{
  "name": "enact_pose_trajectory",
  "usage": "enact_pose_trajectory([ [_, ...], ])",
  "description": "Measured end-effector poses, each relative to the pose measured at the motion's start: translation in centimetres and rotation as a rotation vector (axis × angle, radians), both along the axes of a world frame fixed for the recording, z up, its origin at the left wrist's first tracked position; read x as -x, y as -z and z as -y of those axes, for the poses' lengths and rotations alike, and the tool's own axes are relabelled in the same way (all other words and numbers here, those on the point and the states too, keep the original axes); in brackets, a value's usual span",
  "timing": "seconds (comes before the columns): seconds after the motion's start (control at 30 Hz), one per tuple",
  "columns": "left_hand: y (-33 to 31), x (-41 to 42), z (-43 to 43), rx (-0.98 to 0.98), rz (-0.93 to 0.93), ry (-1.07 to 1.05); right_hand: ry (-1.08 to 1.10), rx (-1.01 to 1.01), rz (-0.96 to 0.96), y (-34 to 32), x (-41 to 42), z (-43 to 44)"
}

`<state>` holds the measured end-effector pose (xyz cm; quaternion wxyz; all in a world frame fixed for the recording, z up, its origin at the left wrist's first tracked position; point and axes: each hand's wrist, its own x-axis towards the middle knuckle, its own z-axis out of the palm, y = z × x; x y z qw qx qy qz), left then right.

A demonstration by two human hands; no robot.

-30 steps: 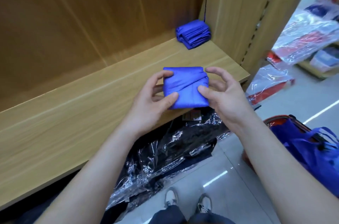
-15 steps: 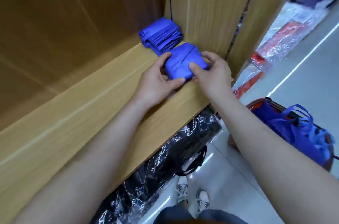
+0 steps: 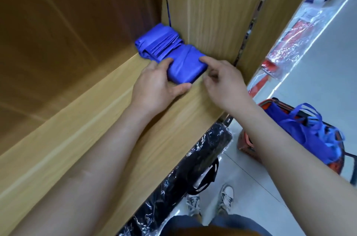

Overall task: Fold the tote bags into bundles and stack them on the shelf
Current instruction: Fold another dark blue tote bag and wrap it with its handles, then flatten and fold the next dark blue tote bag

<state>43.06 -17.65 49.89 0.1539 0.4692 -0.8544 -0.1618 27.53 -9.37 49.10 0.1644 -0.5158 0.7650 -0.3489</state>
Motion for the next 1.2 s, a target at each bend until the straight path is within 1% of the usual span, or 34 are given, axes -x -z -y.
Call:
enact_pose_trajectory([
  [0.1, -1.2, 0.1, -0.9, 0.028, -0.058, -0.031, -0.034, 0.072, 0.085, -1.1, 1.3, -2.7],
  [0.2, -2.8, 0.7, -3.4, 0.093, -0.254, 0.049, 0.004, 0.123, 0.188, -2.3, 3.1, -6.6],
  [0.23, -3.2, 1.2, -4.7, 0.071, -0.298, 0.099, 0.026, 0.121, 0.221, -2.5, 3.8, -7.9],
  [0.3, -3.5, 2.5, -7.5, -0.030, -0.317, 0.207, 0.079, 0.110, 0.225, -2.6, 5.6, -10.6],
  [0.43, -2.3, 6.5, -12.5, -0.179, -0.238, 0.448, 0.249, 0.030, 0.215, -0.8, 9.9, -16.2],
  [0.57, 1.5, 11.9, -15.8, -0.316, -0.132, 0.532, 0.433, -0.089, 0.239, 3.1, 14.9, -22.1],
  [0.7, 6.9, 18.0, -18.4, -0.438, -0.037, 0.524, 0.622, -0.199, 0.213, 7.3, 21.3, -27.7],
  [0.77, 9.7, 21.3, -19.5, -0.468, 0.053, 0.520, 0.685, -0.261, 0.226, 9.8, 24.9, -30.3],
  [0.87, 13.8, 25.8, -20.9, -0.531, 0.131, 0.463, 0.713, -0.355, 0.236, 13.6, 29.4, -33.4],
  [1.0, 19.1, 32.0, -22.4, -0.642, 0.129, 0.358, 0.726, -0.444, 0.284, 19.2, 34.5, -36.5],
  [1.1, 22.9, 36.0, -22.6, -0.713, 0.121, 0.293, 0.747, -0.495, 0.327, 23.3, 37.1, -37.3],
  [1.2, 27.6, 39.8, -22.3, -0.774, 0.209, 0.260, 0.746, -0.552, 0.348, 27.9, 38.9, -37.2],
])
